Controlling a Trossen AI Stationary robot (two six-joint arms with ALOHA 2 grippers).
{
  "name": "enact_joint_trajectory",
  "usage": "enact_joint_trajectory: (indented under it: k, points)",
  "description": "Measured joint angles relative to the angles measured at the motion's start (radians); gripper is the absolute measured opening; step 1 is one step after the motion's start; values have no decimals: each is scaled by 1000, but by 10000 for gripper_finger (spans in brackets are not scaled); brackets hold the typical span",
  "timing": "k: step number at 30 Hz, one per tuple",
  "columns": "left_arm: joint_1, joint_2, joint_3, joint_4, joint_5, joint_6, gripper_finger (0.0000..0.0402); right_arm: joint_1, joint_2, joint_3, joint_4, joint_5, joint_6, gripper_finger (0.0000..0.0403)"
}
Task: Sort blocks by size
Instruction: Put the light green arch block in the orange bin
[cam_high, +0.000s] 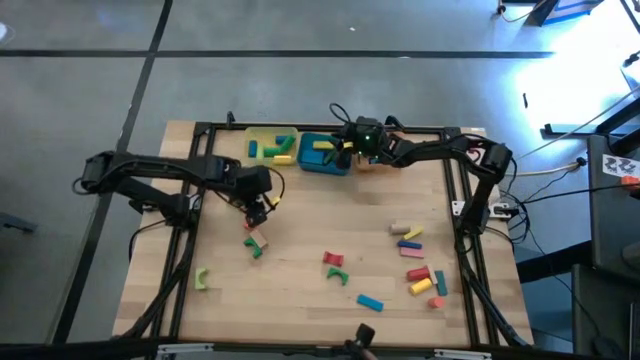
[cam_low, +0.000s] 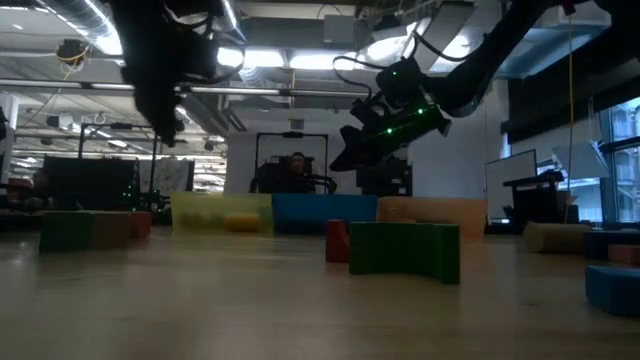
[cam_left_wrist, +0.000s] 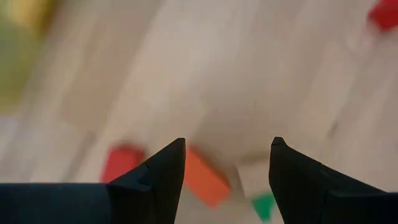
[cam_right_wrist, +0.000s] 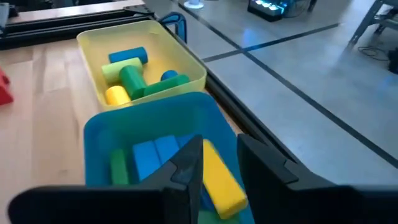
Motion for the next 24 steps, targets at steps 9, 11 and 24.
enact_joint_trajectory:
  k: [9,11,24]
  points:
    - [-168,0,0,-276,165,-420,198,1,0,0,4,7,0,100]
    - [-224,0,0,-314,215,-557,198,1,0,0,4,7,0,100]
    - [-630,4,0,-301,285,-1312,198,1,0,0,-5,7,0,101]
